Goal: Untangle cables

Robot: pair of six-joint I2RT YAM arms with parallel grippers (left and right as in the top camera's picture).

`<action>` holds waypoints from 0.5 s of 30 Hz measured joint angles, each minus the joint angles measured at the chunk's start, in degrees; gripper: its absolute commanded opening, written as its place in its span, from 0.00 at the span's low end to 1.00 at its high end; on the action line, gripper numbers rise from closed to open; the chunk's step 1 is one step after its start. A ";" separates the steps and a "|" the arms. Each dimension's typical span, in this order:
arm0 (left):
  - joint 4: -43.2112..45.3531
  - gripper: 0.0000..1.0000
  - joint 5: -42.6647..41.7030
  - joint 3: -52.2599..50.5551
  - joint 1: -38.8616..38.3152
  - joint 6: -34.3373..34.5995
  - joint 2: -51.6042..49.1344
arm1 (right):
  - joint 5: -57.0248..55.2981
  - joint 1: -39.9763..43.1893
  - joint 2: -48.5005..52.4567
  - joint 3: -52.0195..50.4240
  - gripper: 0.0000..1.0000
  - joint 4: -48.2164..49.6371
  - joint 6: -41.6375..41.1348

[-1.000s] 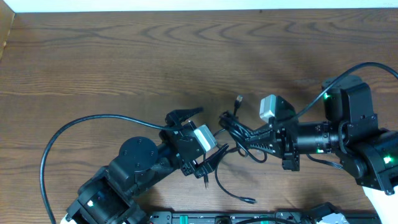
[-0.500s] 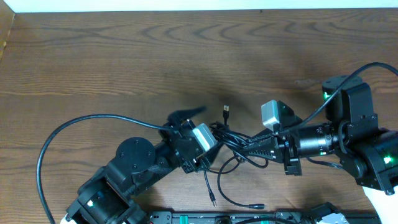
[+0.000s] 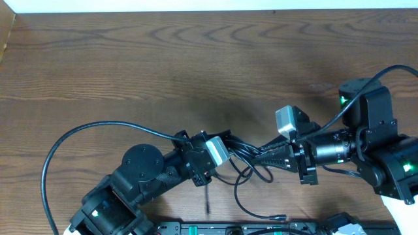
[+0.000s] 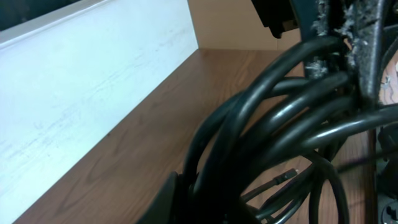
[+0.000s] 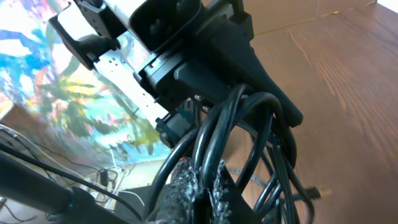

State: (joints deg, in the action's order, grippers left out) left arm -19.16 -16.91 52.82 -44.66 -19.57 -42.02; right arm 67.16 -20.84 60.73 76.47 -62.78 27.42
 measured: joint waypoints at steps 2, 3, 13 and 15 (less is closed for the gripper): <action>-0.04 0.07 0.02 0.00 0.00 0.02 -0.07 | -1.38 0.00 -0.04 0.00 0.25 -0.50 -0.07; -0.02 0.08 0.04 0.00 0.00 0.04 -0.11 | -2.58 0.00 -0.04 0.02 0.32 -1.01 -0.22; 0.00 0.08 4.22 0.00 0.00 4.50 -0.17 | -18.73 0.00 -0.04 0.13 0.99 -6.01 0.09; 0.00 0.08 4.83 0.00 0.00 5.33 -0.17 | -19.69 0.00 -0.04 0.13 0.99 -6.01 0.09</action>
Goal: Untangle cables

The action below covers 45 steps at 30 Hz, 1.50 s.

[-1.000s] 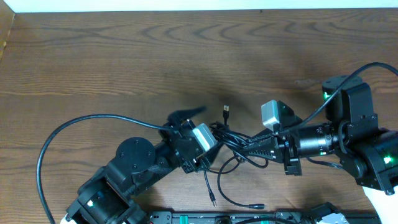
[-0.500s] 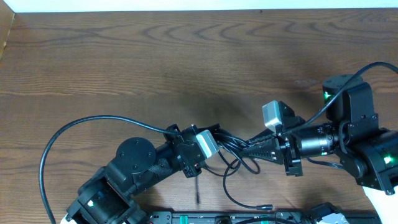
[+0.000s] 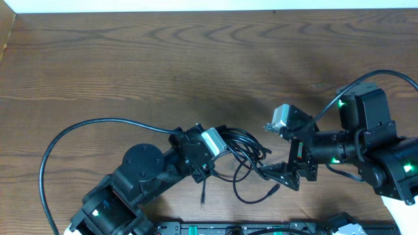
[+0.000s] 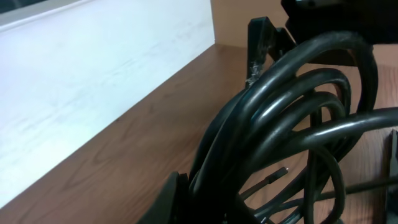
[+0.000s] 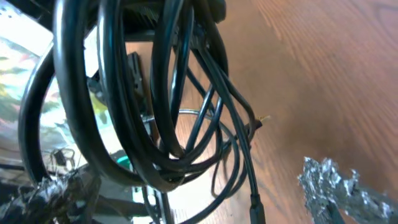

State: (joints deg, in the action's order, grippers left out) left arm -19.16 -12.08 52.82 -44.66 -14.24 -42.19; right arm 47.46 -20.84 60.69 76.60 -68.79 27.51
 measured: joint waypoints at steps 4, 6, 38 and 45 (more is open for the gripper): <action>-0.42 0.08 0.68 0.00 0.00 2.23 -0.04 | -1.07 0.00 0.00 0.00 0.99 0.42 0.00; -1.07 0.08 1.53 0.00 -0.02 3.82 -0.04 | -1.25 0.00 0.00 0.00 0.99 0.66 0.00; -7.21 0.08 21.33 0.00 0.00 21.57 -0.04 | -11.52 0.00 0.00 0.00 0.99 6.54 -10.49; -6.64 0.07 22.36 0.00 0.00 25.09 -0.04 | -6.38 0.00 0.00 0.00 0.99 6.93 -7.54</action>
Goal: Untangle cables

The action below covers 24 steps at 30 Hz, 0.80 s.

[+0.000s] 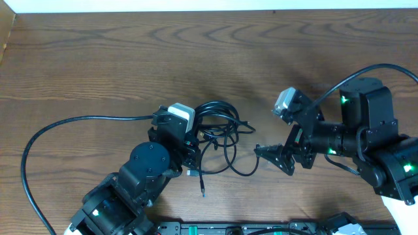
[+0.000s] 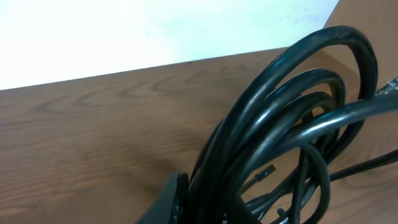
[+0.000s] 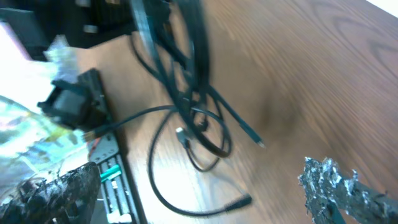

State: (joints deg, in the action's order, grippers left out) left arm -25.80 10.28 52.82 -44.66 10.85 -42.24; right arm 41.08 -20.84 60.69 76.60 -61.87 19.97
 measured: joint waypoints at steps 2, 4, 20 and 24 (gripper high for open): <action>1.40 0.08 -1.90 0.00 0.00 0.15 -0.02 | 1.86 0.00 0.00 0.00 0.99 0.20 1.44; 3.54 0.07 -5.64 0.00 0.00 -0.13 -0.11 | 3.17 0.00 0.00 0.00 0.99 0.81 2.47; 11.21 0.12 -29.59 0.00 0.24 -4.35 -6.01 | 5.03 0.00 0.81 0.02 0.01 2.51 4.57; 13.66 0.49 -30.67 -0.07 0.31 -5.07 -5.84 | 4.00 -0.02 0.85 0.17 0.01 0.87 4.57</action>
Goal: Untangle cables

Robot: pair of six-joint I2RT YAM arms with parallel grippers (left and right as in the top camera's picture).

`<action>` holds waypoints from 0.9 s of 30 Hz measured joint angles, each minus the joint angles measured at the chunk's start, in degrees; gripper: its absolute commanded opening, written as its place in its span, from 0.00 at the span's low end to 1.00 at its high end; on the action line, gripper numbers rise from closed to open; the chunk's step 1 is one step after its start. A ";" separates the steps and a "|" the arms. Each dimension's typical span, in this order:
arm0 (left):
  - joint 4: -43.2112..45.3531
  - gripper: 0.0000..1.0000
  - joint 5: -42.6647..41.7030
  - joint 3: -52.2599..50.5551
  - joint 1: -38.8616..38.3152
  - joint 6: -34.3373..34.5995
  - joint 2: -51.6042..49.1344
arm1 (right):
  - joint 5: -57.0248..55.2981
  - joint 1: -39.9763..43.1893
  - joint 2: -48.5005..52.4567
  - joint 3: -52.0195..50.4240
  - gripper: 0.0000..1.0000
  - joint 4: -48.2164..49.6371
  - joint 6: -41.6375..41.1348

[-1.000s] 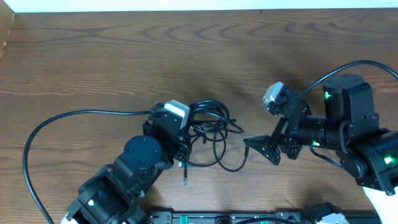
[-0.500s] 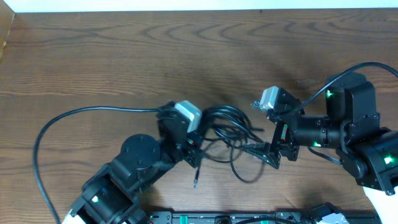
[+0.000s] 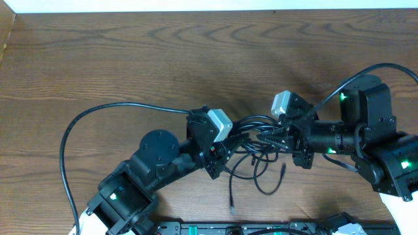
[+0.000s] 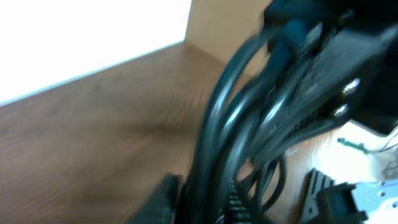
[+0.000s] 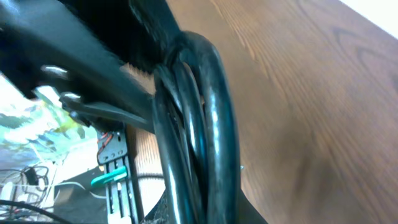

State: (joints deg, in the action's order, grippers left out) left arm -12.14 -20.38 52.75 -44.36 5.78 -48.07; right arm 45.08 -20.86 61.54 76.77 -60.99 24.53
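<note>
A tangled bundle of black cables [image 3: 256, 145] hangs between my two grippers at the table's front middle. My left gripper [image 3: 222, 149] is shut on its left side. My right gripper [image 3: 271, 138] is shut on its right side, so the two stand close together. A blurred left wrist view shows thick loops [image 4: 217, 143] rising out of the left gripper [image 4: 208, 205]. In the right wrist view the loops [image 5: 199, 143] are pinched in the right gripper [image 5: 199, 211]. Thin loose ends [image 3: 232, 199] with a plug [image 3: 284, 168] trail toward the front edge.
The left arm's own black wire [image 3: 72, 137] arcs over the table at the left. A rail with green parts [image 3: 261, 228] runs along the front edge. A white wall [image 3: 196, 5] borders the far side of the wooden table [image 3: 196, 59].
My left gripper has moved right with the bundle. My right gripper, then open and apart from the cables, is now shut on the bundle beside the left one.
First both grippers held the bundle at the front middle. Then my right gripper was open and off it, lower down. Later the left gripper had the bundle farther left, with loose ends spread on the table. Now both grip it together again.
</note>
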 measured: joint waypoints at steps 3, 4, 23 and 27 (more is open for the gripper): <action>0.48 0.98 -0.37 0.00 -0.02 -0.50 0.57 | -2.08 0.02 0.17 0.00 0.01 -0.31 -0.26; 0.42 0.98 -0.31 0.00 -0.02 -0.70 0.72 | -3.39 0.00 0.24 0.00 0.01 -0.28 -0.96; 0.35 0.98 4.04 0.00 -0.04 12.96 0.50 | -14.12 0.02 0.35 0.00 0.01 2.56 -15.93; 0.44 0.98 3.96 0.00 -0.07 18.18 -1.03 | -14.05 0.02 0.35 0.00 0.01 2.62 -17.46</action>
State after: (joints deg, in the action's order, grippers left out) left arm -11.70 -16.43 52.75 -44.42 23.97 -49.10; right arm 31.03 -20.84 61.89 76.77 -58.37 7.07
